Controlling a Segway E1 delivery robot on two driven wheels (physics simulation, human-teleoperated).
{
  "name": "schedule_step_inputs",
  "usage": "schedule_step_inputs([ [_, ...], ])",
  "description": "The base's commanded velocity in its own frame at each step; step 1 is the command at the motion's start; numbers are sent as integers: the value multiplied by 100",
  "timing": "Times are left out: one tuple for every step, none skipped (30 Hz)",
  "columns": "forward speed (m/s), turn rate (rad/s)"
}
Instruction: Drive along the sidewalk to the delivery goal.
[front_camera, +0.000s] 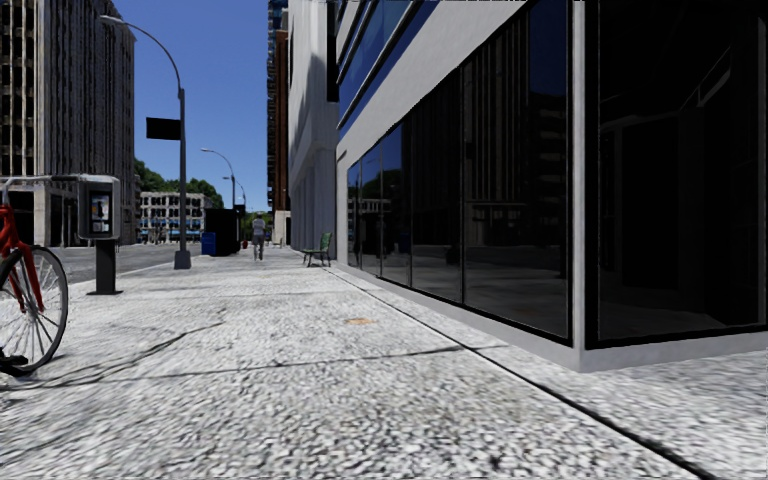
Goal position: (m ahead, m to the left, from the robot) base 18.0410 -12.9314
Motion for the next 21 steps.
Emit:
schedule_step_inputs([
  [175,77],
  [175,77],
  [175,77],
  [175,76],
  [175,73],
  [175,68],
  [175,68],
  [175,66],
  [175,66],
  [175,66],
  [175,66],
  [175,65],
  [175,59],
  [176,0],
  [176,0],
  [176,0],
  [176,0],
  [176,0],
  [176,0],
  [176,0],
  [176,0],
])
